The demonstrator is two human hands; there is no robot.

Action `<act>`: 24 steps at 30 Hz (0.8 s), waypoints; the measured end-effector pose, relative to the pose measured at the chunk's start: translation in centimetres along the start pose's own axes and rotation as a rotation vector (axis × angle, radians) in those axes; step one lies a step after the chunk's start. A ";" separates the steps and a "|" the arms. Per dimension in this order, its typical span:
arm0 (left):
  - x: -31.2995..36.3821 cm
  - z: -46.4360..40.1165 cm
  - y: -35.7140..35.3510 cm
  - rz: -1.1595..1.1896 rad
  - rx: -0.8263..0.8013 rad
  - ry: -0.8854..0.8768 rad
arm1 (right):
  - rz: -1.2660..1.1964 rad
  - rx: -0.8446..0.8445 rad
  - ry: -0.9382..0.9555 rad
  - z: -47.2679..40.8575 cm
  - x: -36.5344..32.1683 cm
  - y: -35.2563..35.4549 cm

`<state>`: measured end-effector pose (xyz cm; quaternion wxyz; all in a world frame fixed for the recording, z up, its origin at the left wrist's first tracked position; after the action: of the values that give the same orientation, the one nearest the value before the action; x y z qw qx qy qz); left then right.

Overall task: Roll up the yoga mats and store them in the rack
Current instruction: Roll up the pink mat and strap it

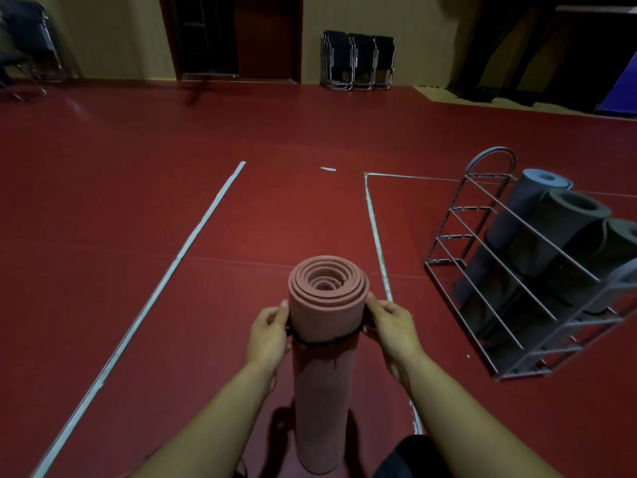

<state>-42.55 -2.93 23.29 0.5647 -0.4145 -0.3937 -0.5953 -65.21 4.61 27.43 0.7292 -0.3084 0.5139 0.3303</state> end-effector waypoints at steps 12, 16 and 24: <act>-3.4 -3.7 0.2 -0.365 0.055 -0.063 | 0.187 0.095 -0.136 -3.4 6.1 0.6; -6.8 -6.0 -0.6 -0.439 0.026 0.039 | 0.244 0.153 -0.231 -5.4 9.6 1.9; -13.5 -8.4 -1.2 -0.471 -0.008 0.208 | 0.356 0.150 -0.425 -7.2 17.4 3.9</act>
<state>-43.87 -6.06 7.72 0.4462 -0.2500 -0.4168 -0.7514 -67.84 4.09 8.34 0.7718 -0.0823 0.4188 0.4713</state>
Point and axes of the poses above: each hand's wrist, its own z-axis away from the middle knuckle, its own y-axis out of the back of the hand, x = y × z, the point moved 8 cm from there along -z, towards the middle knuckle, and after that the axes turned 4 degrees about -z, right-handed, at the moved point
